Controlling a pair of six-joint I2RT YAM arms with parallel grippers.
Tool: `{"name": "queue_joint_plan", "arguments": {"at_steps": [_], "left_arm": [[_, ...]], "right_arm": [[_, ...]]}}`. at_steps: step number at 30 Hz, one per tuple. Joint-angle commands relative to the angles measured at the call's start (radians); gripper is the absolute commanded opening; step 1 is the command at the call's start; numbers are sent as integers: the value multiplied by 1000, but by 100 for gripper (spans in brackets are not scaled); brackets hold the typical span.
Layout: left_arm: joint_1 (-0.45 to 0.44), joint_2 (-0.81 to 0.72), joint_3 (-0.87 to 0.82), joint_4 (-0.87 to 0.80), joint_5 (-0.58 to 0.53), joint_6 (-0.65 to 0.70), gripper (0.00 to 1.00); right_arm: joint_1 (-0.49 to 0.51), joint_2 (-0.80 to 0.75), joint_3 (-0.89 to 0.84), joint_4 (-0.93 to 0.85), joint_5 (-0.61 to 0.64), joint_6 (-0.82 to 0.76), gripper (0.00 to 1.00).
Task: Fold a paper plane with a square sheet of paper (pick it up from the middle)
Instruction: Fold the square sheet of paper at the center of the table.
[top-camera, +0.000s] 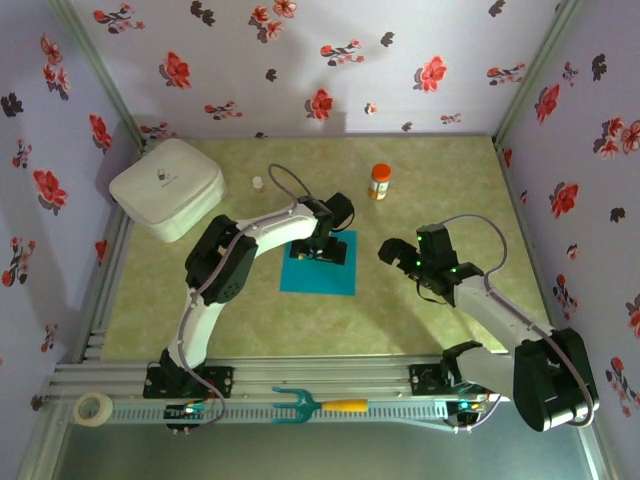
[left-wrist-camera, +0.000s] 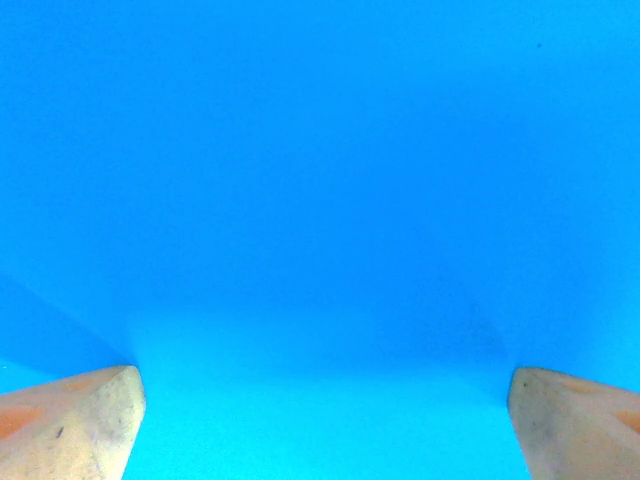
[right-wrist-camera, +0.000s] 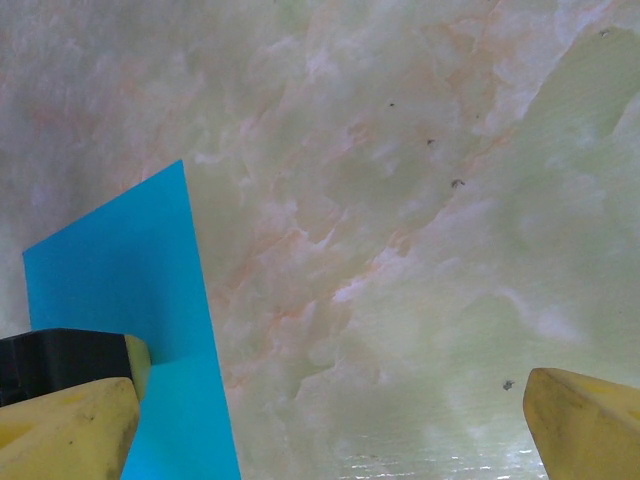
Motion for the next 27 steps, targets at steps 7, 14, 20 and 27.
{"name": "queue_joint_plan", "arguments": {"at_steps": [7, 14, 20, 27], "left_arm": [[-6, 50, 4, -28, 12, -16, 93], [-6, 52, 3, -27, 11, -20, 92], [-7, 38, -5, -9, 12, -11, 91], [-8, -27, -54, 59, -3, -2, 77]], "right_arm": [[-5, 9, 18, -1, -1, 23, 99], [-5, 12, 22, -10, -2, 19, 99], [-5, 12, 23, -12, -1, 22, 99], [-5, 5, 24, -18, 6, 32, 99]]}}
